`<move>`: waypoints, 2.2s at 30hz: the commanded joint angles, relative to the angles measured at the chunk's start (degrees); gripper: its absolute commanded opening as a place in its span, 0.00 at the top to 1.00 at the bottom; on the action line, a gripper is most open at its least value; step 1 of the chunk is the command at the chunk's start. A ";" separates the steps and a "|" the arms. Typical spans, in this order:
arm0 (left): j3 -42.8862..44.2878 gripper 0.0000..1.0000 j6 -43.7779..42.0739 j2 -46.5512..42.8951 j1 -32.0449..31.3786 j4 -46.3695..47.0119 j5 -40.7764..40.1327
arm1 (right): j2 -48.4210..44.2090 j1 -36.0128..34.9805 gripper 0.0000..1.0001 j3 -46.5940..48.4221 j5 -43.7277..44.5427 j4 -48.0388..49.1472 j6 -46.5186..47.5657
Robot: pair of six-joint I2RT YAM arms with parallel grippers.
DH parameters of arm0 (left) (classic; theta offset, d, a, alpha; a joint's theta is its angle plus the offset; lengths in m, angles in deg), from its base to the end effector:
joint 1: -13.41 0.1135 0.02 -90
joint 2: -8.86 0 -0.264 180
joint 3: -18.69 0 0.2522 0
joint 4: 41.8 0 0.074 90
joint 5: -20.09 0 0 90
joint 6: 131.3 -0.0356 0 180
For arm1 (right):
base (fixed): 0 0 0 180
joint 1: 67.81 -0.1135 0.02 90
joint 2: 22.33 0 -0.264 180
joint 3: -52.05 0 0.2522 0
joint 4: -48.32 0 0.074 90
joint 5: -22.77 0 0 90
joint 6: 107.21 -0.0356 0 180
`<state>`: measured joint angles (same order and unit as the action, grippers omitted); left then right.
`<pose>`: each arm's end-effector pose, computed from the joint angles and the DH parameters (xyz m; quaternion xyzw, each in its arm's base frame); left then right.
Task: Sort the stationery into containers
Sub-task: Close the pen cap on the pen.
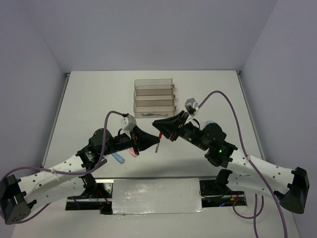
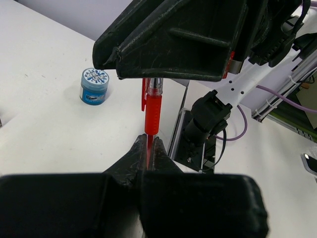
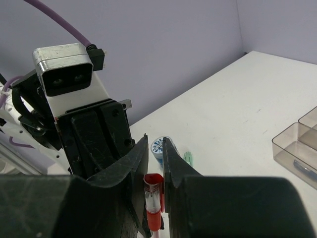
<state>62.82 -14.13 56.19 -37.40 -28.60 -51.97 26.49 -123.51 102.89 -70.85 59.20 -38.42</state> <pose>0.1173 -0.1612 0.3123 0.2470 0.5970 -0.5540 0.5251 0.1137 0.1706 0.3455 -0.2083 0.5876 0.5015 0.5999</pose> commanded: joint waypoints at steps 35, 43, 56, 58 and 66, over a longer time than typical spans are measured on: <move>9.27 1.00 -0.28 0.31 0.18 7.05 -0.18 | 1.54 -0.11 1.00 -8.60 -3.85 7.35 -1.38; 10.76 1.00 -0.72 0.83 0.36 6.17 0.17 | 2.33 -0.02 1.00 -10.18 -5.26 8.58 0.03; 12.52 1.00 -3.36 0.04 0.71 2.84 0.44 | 4.71 -0.02 1.00 -8.95 -5.44 4.36 0.12; 12.52 1.00 -3.36 -0.05 0.80 2.75 0.26 | 4.62 0.07 1.00 -9.22 -5.26 4.45 -0.06; 11.20 1.00 -3.01 0.31 1.06 3.01 -0.27 | 3.92 0.59 1.00 -9.22 -2.63 4.54 -0.76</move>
<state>73.33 -15.87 57.54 -36.50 -30.59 -51.62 31.41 -123.05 93.25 -74.06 63.73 -39.25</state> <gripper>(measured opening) 0.042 0.209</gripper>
